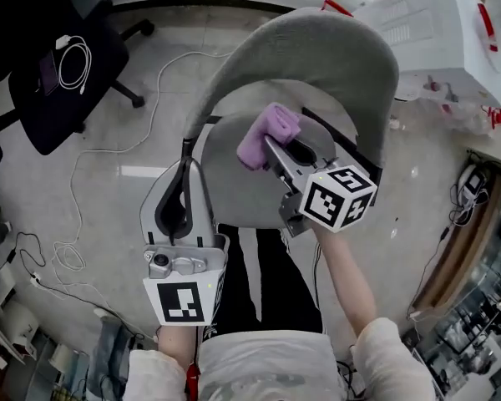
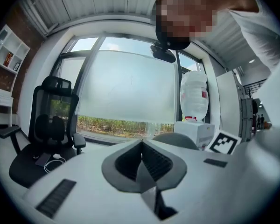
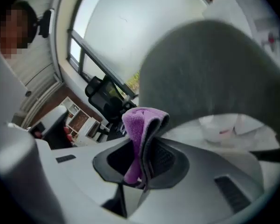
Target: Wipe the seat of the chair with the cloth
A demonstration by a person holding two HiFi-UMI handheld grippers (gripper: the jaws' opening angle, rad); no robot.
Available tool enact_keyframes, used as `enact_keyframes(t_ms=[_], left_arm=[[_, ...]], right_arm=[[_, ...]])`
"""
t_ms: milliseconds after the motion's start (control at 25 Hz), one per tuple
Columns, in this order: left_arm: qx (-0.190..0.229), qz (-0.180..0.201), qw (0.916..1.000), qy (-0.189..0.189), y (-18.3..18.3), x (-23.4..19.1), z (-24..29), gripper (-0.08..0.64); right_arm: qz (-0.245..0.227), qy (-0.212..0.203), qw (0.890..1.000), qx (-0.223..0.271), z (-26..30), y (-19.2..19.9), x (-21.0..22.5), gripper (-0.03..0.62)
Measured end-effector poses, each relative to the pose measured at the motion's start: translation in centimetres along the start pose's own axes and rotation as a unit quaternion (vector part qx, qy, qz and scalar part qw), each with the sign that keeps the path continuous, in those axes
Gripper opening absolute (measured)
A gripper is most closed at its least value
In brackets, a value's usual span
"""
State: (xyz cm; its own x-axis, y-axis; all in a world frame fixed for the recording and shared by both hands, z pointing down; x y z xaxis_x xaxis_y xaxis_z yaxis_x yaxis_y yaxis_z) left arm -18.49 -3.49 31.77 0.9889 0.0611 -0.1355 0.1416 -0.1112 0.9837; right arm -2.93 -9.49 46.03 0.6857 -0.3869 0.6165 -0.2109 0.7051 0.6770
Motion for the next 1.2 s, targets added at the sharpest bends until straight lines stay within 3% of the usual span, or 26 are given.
enact_keyframes(t_ms=[200,400,680,840,1200], left_arm=[[-0.031,-0.017,0.9993,-0.013,7.1,-0.3,-2.3,0.012],[-0.039,-0.024,0.9982,-0.038,10.9,-1.1,-3.7,0.012],[-0.053,-0.020,0.9972,-0.049,12.5,-1.7,-5.7,0.012],[-0.059,-0.021,0.9966,-0.054,12.8,-1.5,-6.1,0.012],[-0.058,-0.015,0.9972,-0.045,12.5,-0.3,-5.5,0.012]], right_arm=[[0.068,0.005,0.988,-0.137,7.1,10.1,4.9,0.089],[0.090,-0.006,0.969,-0.229,11.4,16.5,6.7,0.088],[0.131,-0.001,0.958,-0.256,14.6,18.9,6.7,0.087],[0.118,0.011,0.953,-0.279,15.3,19.7,7.2,0.087],[0.075,0.027,0.954,-0.290,13.7,18.5,9.2,0.087]])
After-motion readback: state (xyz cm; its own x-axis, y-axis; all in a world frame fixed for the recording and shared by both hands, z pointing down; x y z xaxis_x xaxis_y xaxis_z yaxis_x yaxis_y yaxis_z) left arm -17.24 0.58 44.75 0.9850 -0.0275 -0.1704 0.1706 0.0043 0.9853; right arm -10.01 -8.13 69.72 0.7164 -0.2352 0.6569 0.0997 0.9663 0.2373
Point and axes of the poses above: the fingertips, and each gripper's own axes: z forward along the fingers, x to its right, y out of its underside, the point moved 3 cm from there along -z, backward along the fingers, and after that the axes turned 14 degrees about x, right-handed, at the moved point
